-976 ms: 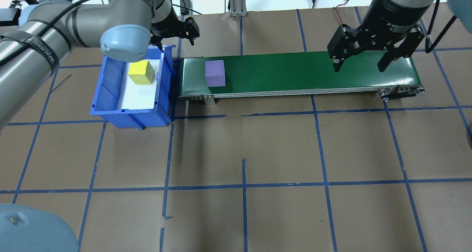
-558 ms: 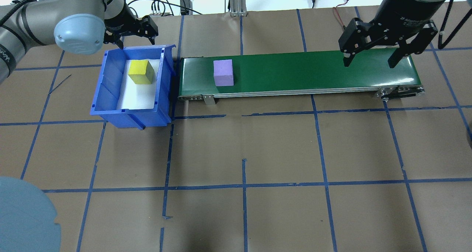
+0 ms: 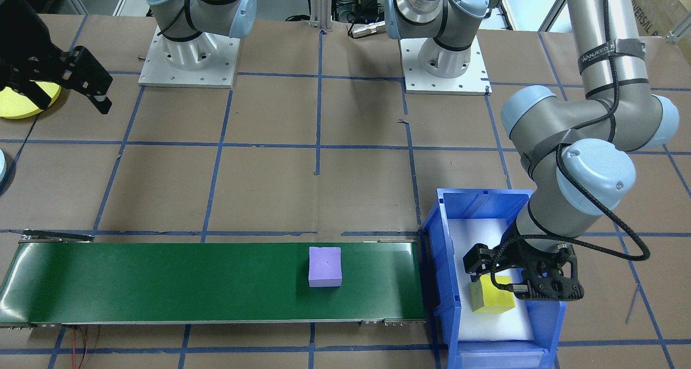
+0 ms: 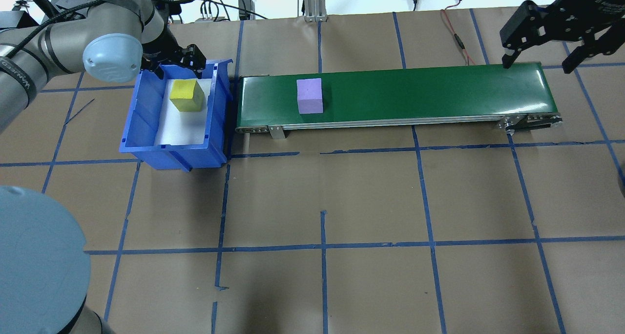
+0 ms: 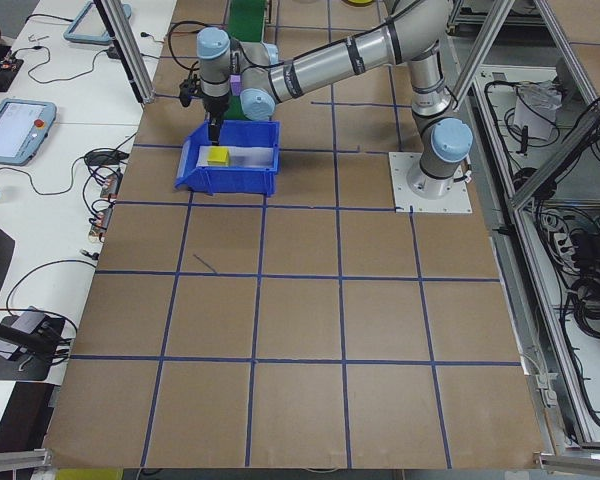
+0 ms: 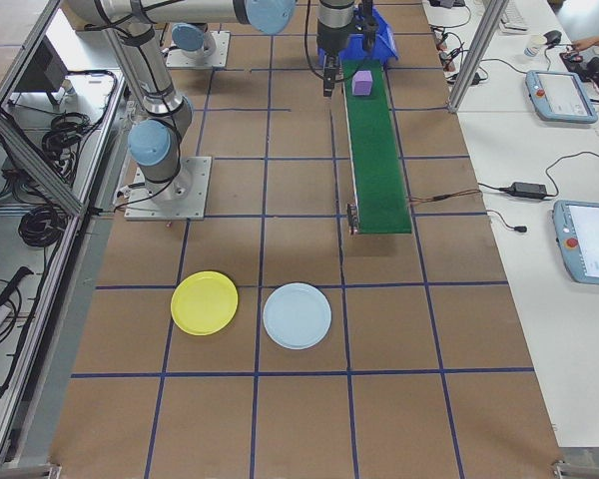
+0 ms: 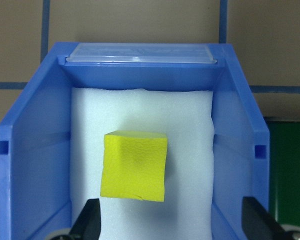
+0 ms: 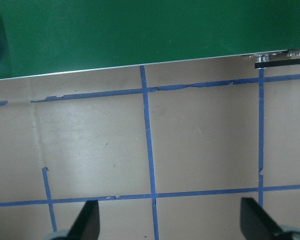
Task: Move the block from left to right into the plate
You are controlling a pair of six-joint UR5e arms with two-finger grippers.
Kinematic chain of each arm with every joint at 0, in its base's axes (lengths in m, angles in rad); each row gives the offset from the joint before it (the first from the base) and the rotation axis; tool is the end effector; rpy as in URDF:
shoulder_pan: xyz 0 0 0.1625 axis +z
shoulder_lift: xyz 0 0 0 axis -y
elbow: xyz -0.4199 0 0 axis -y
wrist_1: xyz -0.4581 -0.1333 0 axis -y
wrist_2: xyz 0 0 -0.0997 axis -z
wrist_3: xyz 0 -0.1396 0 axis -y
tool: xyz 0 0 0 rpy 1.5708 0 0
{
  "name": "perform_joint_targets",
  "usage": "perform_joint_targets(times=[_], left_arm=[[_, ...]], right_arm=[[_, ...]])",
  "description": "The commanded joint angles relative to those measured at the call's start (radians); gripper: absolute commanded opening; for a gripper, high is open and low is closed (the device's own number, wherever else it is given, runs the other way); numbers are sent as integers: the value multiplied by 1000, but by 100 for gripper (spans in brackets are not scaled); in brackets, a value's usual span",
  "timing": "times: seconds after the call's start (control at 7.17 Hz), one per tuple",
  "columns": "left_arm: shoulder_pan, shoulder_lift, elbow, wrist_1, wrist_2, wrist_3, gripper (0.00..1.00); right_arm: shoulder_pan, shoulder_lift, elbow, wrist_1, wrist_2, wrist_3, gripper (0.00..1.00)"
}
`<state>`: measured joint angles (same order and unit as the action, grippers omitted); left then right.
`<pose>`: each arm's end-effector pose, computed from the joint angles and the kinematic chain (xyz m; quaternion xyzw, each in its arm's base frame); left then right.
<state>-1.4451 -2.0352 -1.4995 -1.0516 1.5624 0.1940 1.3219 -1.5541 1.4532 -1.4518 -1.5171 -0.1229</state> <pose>-0.0422 -0.7388 0.2365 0.0343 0.9974 -0.0629 0.0059 -0.0015 -0.5774 0.4873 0.0632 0.9976 0.0039 0.0281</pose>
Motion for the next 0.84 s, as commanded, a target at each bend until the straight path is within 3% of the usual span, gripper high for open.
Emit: perform_joint_targets(times=[0.0, 0.14, 0.42, 0.56, 0.7], left_arm=[[26, -37, -10, 30, -30, 116, 100], [26, -77, -13, 63, -31, 116, 100], [37, -92, -37, 70, -44, 124, 100], [52, -94, -63, 82, -94, 128, 100], [54, -95, -71, 100, -96, 128, 100]], right_arm=[[-100, 95, -42, -16, -11, -17, 100], [-133, 145, -66, -22, -12, -44, 100], [-159, 195, -54, -120, -11, -98, 100], [-170, 203, -53, -125, -9, -99, 100], [-171, 236, -56, -184, 0, -118, 100]])
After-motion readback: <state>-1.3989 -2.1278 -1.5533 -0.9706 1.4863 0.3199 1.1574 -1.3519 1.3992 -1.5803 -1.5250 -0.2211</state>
